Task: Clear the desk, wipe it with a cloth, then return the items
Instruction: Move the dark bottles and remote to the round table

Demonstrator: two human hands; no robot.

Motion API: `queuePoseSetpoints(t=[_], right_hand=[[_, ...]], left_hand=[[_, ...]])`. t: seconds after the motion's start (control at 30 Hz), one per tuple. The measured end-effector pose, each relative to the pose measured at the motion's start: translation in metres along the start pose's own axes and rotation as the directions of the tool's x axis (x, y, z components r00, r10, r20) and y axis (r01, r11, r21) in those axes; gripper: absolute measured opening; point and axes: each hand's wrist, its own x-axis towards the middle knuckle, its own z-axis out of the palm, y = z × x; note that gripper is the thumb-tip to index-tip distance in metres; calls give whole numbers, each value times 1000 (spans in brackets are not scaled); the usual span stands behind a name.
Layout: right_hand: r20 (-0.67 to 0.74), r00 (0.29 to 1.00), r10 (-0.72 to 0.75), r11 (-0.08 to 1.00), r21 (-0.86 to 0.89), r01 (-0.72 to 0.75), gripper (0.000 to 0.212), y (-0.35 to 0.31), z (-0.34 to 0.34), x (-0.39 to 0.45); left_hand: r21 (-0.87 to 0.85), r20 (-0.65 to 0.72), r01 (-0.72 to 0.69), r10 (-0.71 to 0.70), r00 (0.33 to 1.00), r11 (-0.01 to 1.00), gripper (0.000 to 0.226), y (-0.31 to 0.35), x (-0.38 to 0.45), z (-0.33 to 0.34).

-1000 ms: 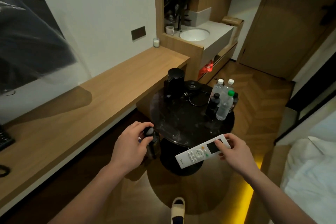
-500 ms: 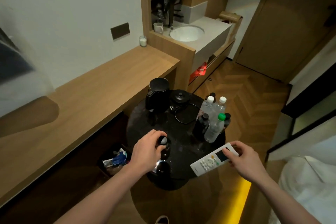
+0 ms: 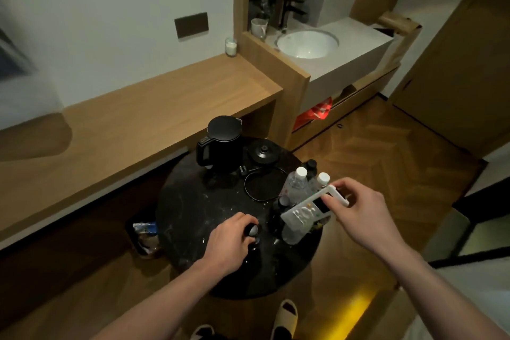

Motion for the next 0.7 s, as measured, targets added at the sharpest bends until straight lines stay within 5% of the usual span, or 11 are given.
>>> queuePoseSetpoints(t=[0.3, 0.7], right_hand=[[97, 987, -129, 975, 194, 108, 5, 18, -20, 85], [247, 954, -170, 963, 246, 108, 6, 1, -6, 115]], left_hand=[[-62, -64, 189, -193, 979, 980, 38, 55, 20, 57], [-107, -92, 258, -268, 959, 960, 53, 76, 30, 65]])
